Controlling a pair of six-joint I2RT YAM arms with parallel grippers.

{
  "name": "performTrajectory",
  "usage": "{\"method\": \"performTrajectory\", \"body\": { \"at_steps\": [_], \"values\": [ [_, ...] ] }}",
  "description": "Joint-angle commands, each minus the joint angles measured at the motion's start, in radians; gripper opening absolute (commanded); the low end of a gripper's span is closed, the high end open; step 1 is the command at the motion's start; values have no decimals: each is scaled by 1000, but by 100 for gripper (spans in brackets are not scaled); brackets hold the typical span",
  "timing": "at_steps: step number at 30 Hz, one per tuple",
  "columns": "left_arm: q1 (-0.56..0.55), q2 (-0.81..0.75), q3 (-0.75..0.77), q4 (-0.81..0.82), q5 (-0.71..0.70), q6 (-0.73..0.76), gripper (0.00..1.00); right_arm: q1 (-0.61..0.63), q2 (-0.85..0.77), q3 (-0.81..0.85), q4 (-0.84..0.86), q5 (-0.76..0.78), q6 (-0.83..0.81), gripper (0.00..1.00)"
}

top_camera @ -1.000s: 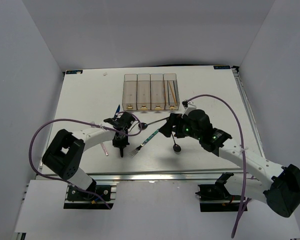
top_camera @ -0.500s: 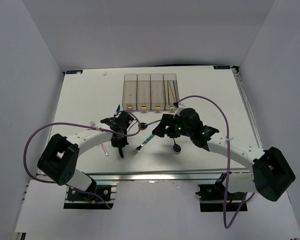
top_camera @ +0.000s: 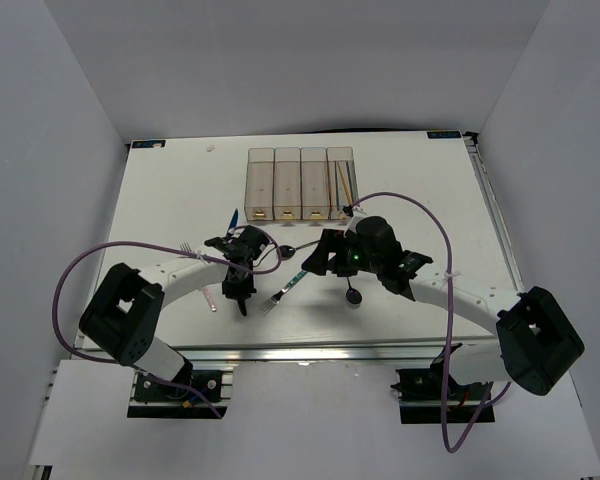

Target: Sort the eating utensils into containers

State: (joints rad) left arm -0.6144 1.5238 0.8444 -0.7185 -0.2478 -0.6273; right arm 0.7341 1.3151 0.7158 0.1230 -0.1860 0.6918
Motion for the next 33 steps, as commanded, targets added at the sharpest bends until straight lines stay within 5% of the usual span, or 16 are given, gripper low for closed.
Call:
{"method": "performTrajectory", "body": {
  "at_steps": [1,9,21,29,33],
  "values": [
    [-7,-40,31,-45,-31,-17,25,2,-16,17,14,8,-18,82],
    [-7,-42,-7,-36,-7,-35,45,1,-16,25,4,8,-25,82],
    [-7,33,-62,63,18,-54,46,2,-30,28,-14,10,-37,82],
    [-7,44,-131,113,47,-66,26,2,-68,28,-29,16,-43,82],
    [-7,50,-156,134,65,-66,0,1,-82,28,-31,8,-44,82]
  ]
}}
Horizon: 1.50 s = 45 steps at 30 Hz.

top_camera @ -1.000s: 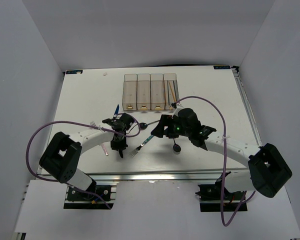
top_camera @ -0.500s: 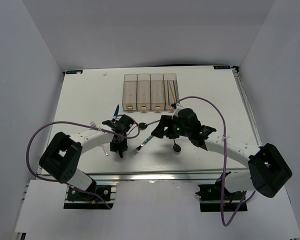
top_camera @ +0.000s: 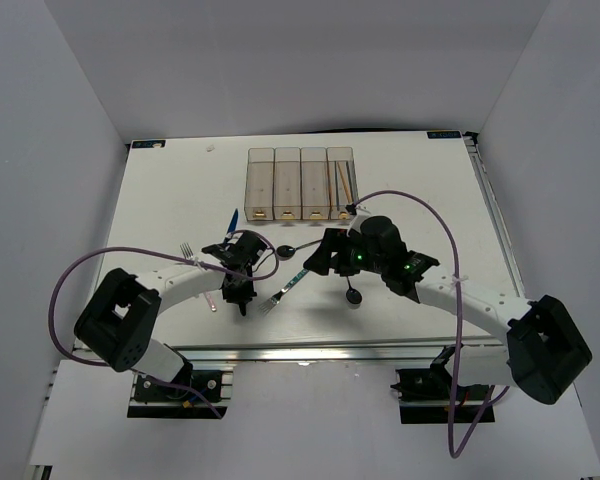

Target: Sort the eating utensils into containers

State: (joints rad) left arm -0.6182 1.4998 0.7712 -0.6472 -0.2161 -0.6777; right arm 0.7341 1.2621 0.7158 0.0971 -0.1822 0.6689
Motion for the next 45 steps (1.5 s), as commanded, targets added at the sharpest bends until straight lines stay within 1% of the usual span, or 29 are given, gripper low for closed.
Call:
{"method": "performTrajectory", "body": {
  "at_steps": [1,4,8,17,22,26,37,40,45],
  "values": [
    [-3,73,-85,67,37,-14,0,2,-30,27,-4,3,-22,82],
    [-3,57,-90,78,58,0,0,1,-26,24,6,-13,-28,82],
    [-3,20,-61,64,46,13,0,1,-6,-1,62,-54,-25,82],
    [-11,-52,3,12,23,27,0,4,151,19,162,-109,17,82],
    [-14,-72,16,1,20,18,0,17,290,73,228,-138,63,81],
    [-17,-87,25,-5,17,15,0,42,381,123,239,-132,77,80],
    [-21,-125,40,-37,-6,10,0,83,441,172,253,-125,92,80],
    [-21,-125,39,-34,-2,9,0,97,482,204,262,-149,98,80],
    [-26,-135,49,-35,0,6,0,123,571,264,285,-180,156,80]
  ]
}}
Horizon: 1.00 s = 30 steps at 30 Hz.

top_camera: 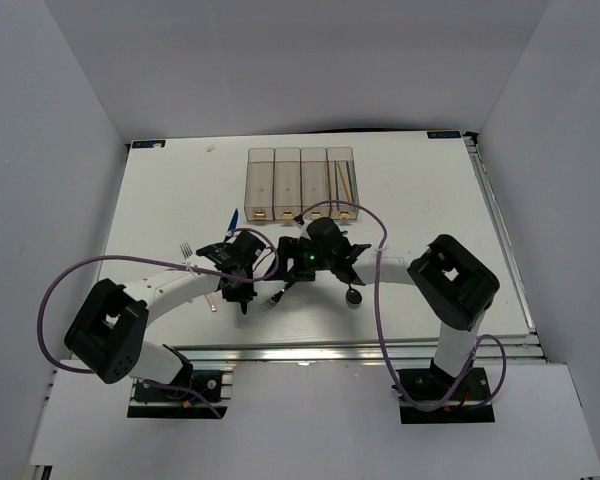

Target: Sort the eating utensils into containers

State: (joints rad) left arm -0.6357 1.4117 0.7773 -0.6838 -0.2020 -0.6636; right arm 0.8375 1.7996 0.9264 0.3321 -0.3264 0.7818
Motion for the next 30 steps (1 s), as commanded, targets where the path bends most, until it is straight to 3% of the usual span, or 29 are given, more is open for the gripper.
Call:
{"method": "performTrajectory", "body": {
  "at_steps": [1,25,29,30],
  "values": [
    [-9,-49,45,0,-14,-8,0,23,53,60,48,-39,57,79],
    [-51,-85,42,41,27,-42,0,91,288,203,179,-85,333,73],
    [-53,-95,36,50,29,-44,0,95,317,207,222,-94,366,65],
    [-53,-95,34,52,29,-45,0,95,322,201,235,-100,372,54]
  ]
}}
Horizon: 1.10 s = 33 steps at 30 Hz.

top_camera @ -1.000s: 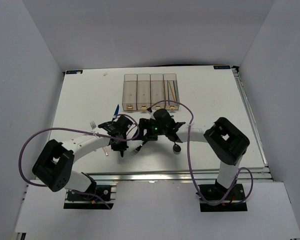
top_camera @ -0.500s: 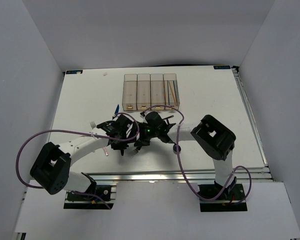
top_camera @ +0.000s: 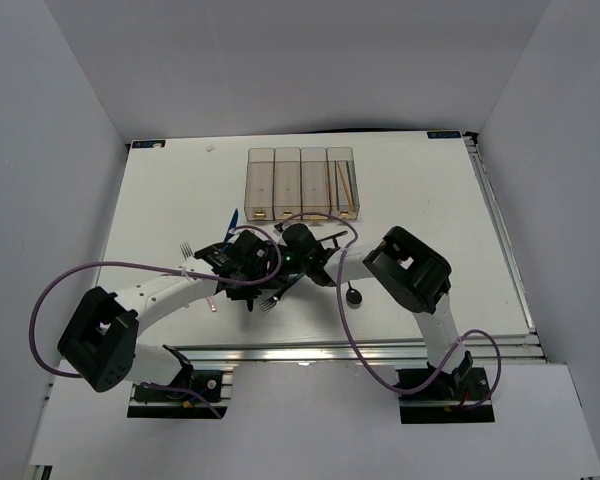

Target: Sort the eating utensils into containers

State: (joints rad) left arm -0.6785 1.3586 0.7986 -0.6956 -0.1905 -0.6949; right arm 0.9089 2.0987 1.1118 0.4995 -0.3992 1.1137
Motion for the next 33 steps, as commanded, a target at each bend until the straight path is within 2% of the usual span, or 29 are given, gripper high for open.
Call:
{"method": "performTrajectory", "body": {
  "at_steps": [1,2,3,5,7,9,12,13,15,16,17,18,19,24,25,27,28,33],
  "values": [
    [-10,-42,13,64,17,-14,0,24,26,14,74,-29,43,50],
    [-12,-44,10,67,19,-14,0,24,26,13,80,-27,43,45],
    [-12,-46,8,71,22,-14,0,24,26,10,88,-30,44,36],
    [-12,-47,5,74,28,-12,0,25,24,10,105,-35,41,27],
    [-13,-50,10,73,28,-14,0,24,15,5,114,-41,40,11],
    [-13,-52,17,58,17,-12,0,24,0,-3,117,-38,32,0],
    [-13,-59,48,1,-23,-9,0,24,-55,-20,85,-24,-5,0],
    [-13,-71,60,-16,-38,-9,19,24,-87,-18,67,-21,-18,0],
    [-13,-98,94,-62,-67,-5,36,19,-120,-10,4,-6,-67,0],
    [-13,-131,103,-86,-76,-3,49,18,-149,-4,-18,-1,-81,0],
    [-13,-148,131,-105,-89,-2,56,15,-161,6,-44,2,-112,0],
    [-13,-163,145,-122,-110,1,82,7,-172,13,-91,8,-127,0],
    [-13,-191,158,-158,-122,5,97,2,-195,20,-120,14,-144,0],
    [-13,-246,220,-254,-268,40,98,-73,-232,130,-323,72,-280,0],
    [-13,-251,221,-269,-312,44,98,-90,-221,163,-408,76,-302,0],
    [-13,-272,203,-265,-346,52,98,-137,-188,279,-499,108,-369,0],
    [-13,-283,191,-246,-377,54,98,-152,-172,321,-603,124,-389,0],
    [-13,-345,111,-180,-408,80,98,-258,-54,548,-805,223,-480,0]
  ]
}}
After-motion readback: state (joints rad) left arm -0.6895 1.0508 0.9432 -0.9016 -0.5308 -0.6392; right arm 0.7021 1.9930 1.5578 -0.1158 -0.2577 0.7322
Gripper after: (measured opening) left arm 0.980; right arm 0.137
